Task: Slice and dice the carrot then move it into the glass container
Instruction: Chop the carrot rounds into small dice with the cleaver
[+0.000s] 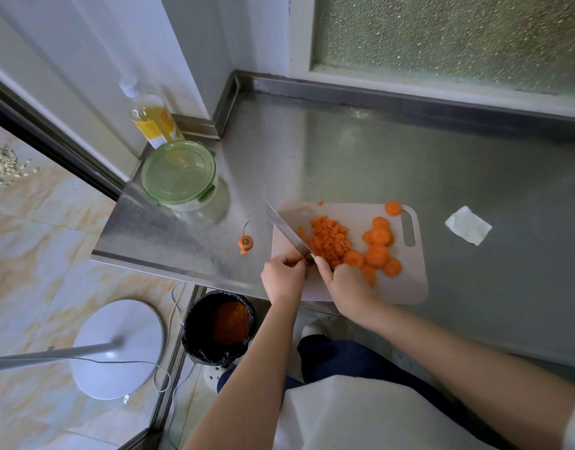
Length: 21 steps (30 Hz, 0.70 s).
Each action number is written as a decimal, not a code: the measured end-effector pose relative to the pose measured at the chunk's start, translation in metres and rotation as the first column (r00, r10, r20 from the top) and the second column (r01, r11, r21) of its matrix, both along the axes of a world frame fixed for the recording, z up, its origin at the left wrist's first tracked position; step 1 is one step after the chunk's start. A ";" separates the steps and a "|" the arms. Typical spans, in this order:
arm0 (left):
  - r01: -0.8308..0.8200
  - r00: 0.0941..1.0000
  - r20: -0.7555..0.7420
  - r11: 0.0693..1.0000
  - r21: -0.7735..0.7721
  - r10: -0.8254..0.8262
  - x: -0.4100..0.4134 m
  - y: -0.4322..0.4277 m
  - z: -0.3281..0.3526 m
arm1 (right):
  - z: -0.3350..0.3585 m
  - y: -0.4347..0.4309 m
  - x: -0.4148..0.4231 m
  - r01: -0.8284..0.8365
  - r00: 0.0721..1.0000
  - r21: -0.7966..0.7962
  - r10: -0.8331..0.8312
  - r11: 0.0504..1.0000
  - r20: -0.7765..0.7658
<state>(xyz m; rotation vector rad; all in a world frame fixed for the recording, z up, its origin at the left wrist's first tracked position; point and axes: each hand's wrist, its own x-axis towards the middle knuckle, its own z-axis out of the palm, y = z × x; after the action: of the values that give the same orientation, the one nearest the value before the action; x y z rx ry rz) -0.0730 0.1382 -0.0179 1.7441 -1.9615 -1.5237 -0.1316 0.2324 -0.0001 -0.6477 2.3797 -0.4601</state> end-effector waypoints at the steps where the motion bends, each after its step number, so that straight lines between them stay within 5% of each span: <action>1: 0.002 1.000 -0.001 1.000 -0.005 -0.002 0.000 0.000 0.000 | -0.001 -0.001 0.001 -0.003 1.000 -0.012 0.003 1.000 0.001; 8: 0.006 1.000 0.011 1.000 -0.030 -0.006 0.000 0.002 0.001 | 0.009 -0.010 -0.010 -0.003 0.993 -0.096 0.014 0.995 0.114; 21: -0.007 0.999 -0.045 0.997 -0.079 0.003 -0.010 -0.002 0.004 | 0.006 0.005 -0.034 0.423 0.885 -0.327 -0.309 0.845 0.348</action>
<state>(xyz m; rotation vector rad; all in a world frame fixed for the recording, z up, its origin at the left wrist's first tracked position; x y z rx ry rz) -0.0832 0.1365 -0.0136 1.6686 -1.9662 -1.4500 -0.1655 0.2372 0.0057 -0.2523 2.1442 -1.1492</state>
